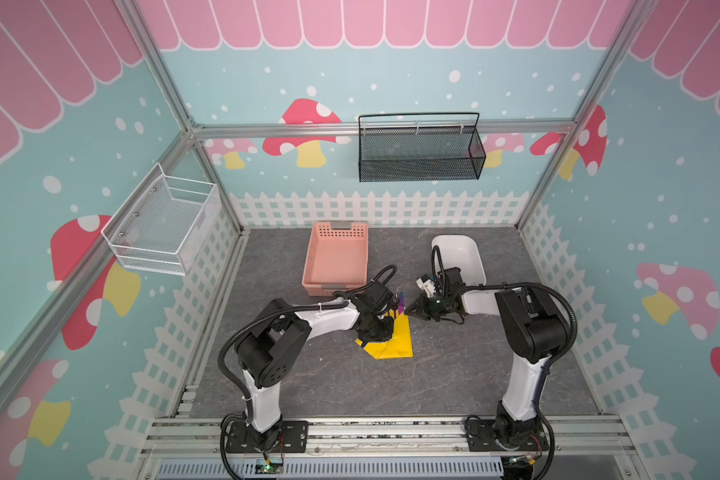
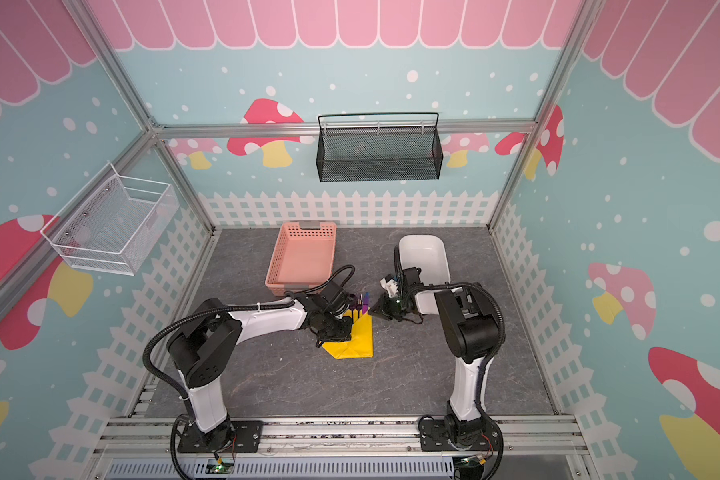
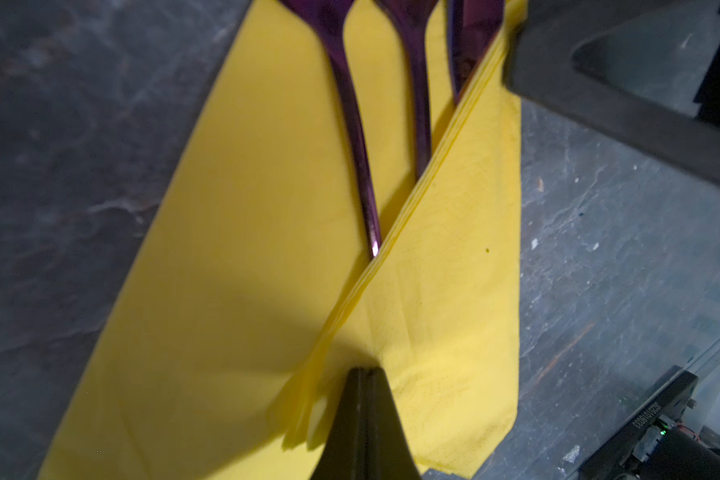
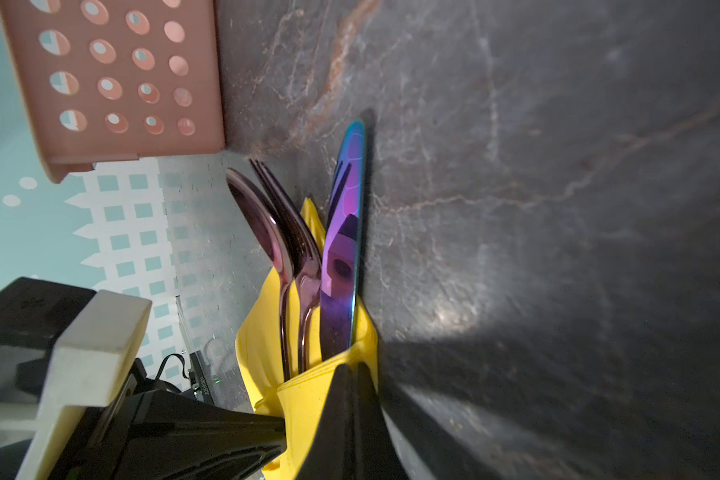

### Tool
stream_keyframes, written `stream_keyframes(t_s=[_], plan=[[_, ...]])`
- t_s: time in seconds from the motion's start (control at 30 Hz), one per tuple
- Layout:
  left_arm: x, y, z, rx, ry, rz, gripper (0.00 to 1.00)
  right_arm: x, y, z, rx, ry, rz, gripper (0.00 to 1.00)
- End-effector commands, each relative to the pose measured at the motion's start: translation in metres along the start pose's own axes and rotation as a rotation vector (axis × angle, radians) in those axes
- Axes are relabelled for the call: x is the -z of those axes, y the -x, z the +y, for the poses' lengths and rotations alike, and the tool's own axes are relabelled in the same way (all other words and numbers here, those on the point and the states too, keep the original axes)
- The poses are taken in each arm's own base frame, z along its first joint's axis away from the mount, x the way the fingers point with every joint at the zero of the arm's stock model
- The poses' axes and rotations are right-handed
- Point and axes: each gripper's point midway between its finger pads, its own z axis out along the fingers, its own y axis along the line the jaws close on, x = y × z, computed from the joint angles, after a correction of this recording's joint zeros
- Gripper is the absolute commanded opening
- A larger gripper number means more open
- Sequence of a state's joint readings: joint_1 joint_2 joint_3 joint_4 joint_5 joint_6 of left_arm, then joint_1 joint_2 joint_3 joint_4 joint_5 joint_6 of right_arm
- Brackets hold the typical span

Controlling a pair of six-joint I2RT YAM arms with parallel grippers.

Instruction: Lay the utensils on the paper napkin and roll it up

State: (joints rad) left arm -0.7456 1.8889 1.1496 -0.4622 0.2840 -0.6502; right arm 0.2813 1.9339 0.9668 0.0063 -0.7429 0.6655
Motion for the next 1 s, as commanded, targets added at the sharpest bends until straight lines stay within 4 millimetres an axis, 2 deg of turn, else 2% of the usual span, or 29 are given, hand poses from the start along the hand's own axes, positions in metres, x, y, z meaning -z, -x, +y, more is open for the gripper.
stream_keyframes(t_s=[0.0,0.13,0.27,0.6,0.73,0.97], plan=[[-0.009,-0.015,0.024,0.026,0.074,0.052,0.00,0.008,0.000,-0.013,-0.008,-0.098,-0.013,0.01],[-0.009,-0.015,0.024,0.026,0.072,0.050,0.00,0.025,0.002,0.015,0.020,-0.080,-0.048,0.03],[-0.009,-0.014,0.023,0.025,0.068,0.049,0.00,0.030,-0.006,0.033,0.029,-0.060,-0.045,0.04],[-0.006,-0.013,0.024,0.026,0.065,0.035,0.00,0.015,-0.042,0.076,0.031,0.022,0.014,0.09],[-0.007,-0.013,0.023,0.027,0.061,0.038,0.00,0.003,-0.053,0.075,0.023,0.002,0.060,0.09],[-0.006,-0.013,0.022,0.027,0.057,0.036,0.00,-0.017,-0.067,0.063,0.012,-0.045,0.118,0.08]])
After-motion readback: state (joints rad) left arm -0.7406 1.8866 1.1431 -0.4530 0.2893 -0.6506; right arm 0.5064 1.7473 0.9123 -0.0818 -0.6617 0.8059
